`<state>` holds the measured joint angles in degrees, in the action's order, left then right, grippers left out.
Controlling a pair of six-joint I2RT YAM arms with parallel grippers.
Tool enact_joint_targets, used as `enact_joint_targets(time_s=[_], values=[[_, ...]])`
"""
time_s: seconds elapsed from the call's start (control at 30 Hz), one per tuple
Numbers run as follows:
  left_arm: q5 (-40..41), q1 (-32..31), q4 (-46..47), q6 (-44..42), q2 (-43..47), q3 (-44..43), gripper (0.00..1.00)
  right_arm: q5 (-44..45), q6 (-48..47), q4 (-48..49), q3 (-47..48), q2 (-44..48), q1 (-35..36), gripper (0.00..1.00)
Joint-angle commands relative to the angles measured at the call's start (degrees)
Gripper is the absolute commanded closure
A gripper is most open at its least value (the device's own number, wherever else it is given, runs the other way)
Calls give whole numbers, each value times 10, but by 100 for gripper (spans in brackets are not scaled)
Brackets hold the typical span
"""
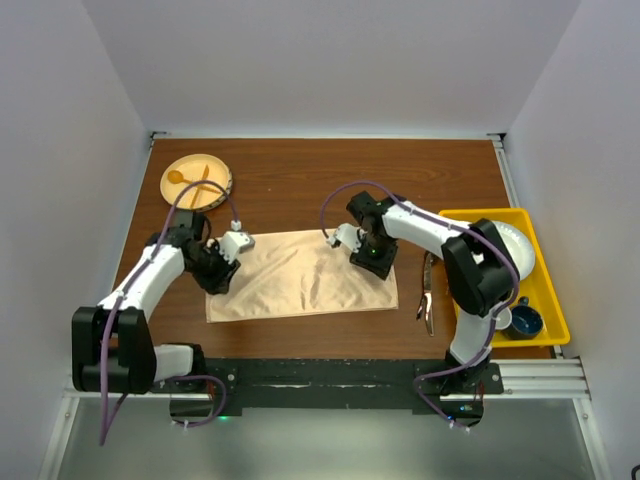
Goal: Fold the napkin into a case and place the utensils inside
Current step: Fold and flatten the napkin at the center of the board, then smooth out the rectangle-folded napkin at the center of the board.
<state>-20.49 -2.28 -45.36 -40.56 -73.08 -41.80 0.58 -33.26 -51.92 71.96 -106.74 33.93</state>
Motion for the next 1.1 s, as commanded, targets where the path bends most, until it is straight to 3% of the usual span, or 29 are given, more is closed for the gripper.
enact_joint_targets(time_s=[0.0,0.07,0.1,0.2,0.3,0.33,0.37,0.43,0.5,0.53,0.63,0.8,1.07], values=[[-88,4,-14,19,29,-91,46,-50,12,-49,97,72,-16,56],[-118,7,1,60,31,-163,12,-104,49,-41,160,88,-35,48],[-143,7,13,78,29,-189,0,-122,68,-29,181,102,-44,25],[-156,8,108,194,30,-279,0,-189,154,39,261,118,-83,2],[-159,7,247,297,50,-318,0,-209,233,126,313,123,-91,2],[-150,7,290,359,59,-297,0,-197,264,165,310,126,-91,2],[-148,7,395,389,71,-273,0,-186,328,234,291,128,-91,2],[-139,7,517,436,100,-208,0,-215,376,262,286,107,-91,2],[-147,6,517,457,92,-198,0,-261,406,253,310,86,-94,2],[-161,4,488,477,81,-197,0,-351,420,265,301,68,-97,2],[-204,-7,486,578,38,-164,0,-414,526,362,233,54,-89,2],[-198,-46,640,760,-7,-27,0,-439,647,488,142,21,-69,2],[-118,-119,877,972,-122,90,0,-442,812,663,53,-53,-32,2]])
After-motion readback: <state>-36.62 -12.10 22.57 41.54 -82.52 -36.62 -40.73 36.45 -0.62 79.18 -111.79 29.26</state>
